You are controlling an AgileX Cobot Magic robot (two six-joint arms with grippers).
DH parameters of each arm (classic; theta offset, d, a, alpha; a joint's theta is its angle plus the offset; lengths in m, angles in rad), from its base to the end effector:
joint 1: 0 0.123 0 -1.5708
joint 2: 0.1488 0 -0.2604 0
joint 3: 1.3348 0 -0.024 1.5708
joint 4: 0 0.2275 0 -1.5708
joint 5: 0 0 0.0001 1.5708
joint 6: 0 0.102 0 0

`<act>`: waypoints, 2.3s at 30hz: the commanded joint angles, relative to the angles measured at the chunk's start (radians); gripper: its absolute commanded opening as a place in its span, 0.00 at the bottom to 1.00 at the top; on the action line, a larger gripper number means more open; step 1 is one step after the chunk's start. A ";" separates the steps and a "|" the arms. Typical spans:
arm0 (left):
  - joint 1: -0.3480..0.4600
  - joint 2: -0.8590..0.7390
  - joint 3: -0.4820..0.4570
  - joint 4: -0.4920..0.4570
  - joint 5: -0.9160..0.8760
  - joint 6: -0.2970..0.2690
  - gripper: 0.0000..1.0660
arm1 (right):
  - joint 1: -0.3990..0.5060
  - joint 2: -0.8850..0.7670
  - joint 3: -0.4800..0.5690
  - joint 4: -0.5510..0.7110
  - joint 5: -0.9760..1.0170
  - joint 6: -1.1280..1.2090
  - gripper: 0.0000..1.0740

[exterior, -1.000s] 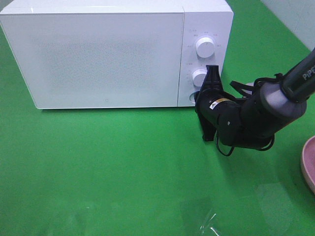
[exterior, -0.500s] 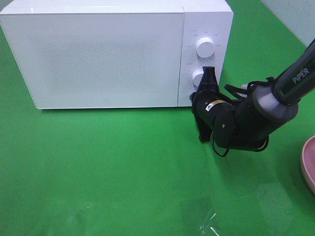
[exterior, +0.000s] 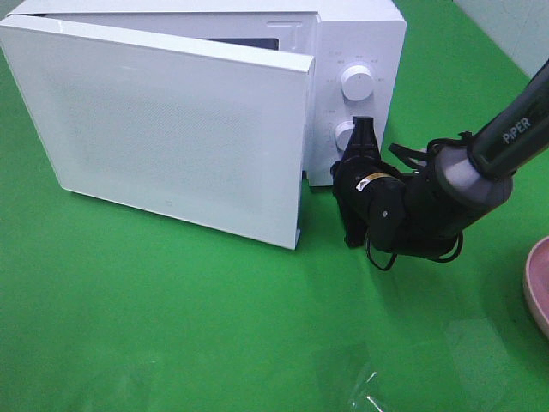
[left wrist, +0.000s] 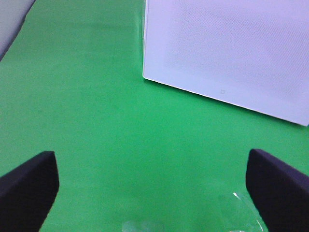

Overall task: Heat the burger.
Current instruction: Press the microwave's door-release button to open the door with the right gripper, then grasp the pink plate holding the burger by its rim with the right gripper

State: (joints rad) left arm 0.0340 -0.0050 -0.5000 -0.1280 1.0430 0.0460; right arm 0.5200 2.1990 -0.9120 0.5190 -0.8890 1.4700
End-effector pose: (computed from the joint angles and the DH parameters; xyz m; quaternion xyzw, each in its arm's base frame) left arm 0.0094 -0.0109 0.2633 0.0071 0.8455 -0.0427 0.5322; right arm 0.3448 0.1522 0.0703 0.5777 0.5811 0.4418 0.3652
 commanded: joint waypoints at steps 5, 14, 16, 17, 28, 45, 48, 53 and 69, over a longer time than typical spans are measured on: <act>-0.006 -0.022 0.002 -0.004 -0.004 0.002 0.91 | -0.053 -0.013 -0.055 -0.010 -0.217 -0.034 0.00; -0.006 -0.022 0.002 -0.004 -0.004 0.002 0.91 | -0.053 -0.060 0.023 -0.010 -0.124 -0.061 0.00; -0.006 -0.022 0.002 -0.004 -0.004 0.002 0.91 | -0.053 -0.061 0.029 -0.010 -0.117 -0.062 0.00; -0.006 -0.022 0.002 -0.004 -0.004 0.002 0.91 | -0.053 -0.061 0.029 -0.010 -0.117 -0.062 0.00; -0.006 -0.022 0.002 -0.004 -0.004 0.002 0.91 | -0.050 -0.148 0.147 -0.100 0.082 -0.057 0.00; -0.006 -0.022 0.002 -0.004 -0.004 0.002 0.91 | -0.050 -0.373 0.333 -0.298 0.283 -0.187 0.00; -0.006 -0.022 0.002 -0.004 -0.004 0.002 0.91 | -0.050 -0.404 0.346 -0.301 0.334 -0.250 0.00; -0.006 -0.022 0.002 -0.004 -0.004 0.002 0.91 | -0.050 -0.487 0.352 -0.302 0.503 -0.403 0.01; -0.006 -0.022 0.002 -0.004 -0.004 0.002 0.91 | -0.050 -0.641 0.351 -0.328 0.922 -0.838 0.05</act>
State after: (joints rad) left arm 0.0340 -0.0050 -0.5000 -0.1280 1.0430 0.0460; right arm 0.4720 1.5780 -0.5600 0.2010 -0.0360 0.7140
